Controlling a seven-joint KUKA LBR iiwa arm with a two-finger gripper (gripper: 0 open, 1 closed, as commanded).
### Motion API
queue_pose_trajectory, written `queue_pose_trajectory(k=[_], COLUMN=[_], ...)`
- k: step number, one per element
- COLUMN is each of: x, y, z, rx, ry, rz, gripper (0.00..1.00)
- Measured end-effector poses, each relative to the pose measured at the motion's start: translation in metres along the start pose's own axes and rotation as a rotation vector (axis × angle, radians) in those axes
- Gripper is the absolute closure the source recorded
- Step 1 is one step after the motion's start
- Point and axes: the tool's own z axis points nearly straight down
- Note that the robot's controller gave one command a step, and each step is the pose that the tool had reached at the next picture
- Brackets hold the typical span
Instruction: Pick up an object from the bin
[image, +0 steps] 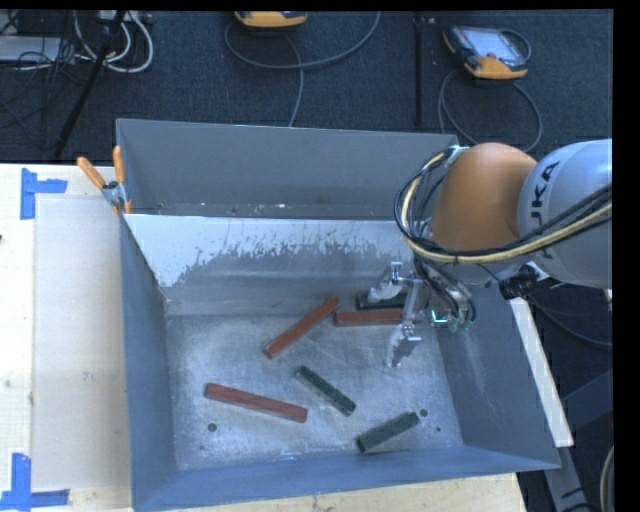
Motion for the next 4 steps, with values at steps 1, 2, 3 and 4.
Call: queue_pose_trajectory(k=[1,2,3,4], x=[-0.002,-0.027,-0.027,-0.017], y=[0.000,0.006,0.006,0.046], z=[-0.004,0.058,0.058,-0.129], rx=[0.000,0.001,0.001,0.002], ry=[-0.007,-0.021,-0.021,-0.018], rz=[-0.001,-0.195,-0.195,-0.322], gripper=[0.00,1.00,1.00,1.00])
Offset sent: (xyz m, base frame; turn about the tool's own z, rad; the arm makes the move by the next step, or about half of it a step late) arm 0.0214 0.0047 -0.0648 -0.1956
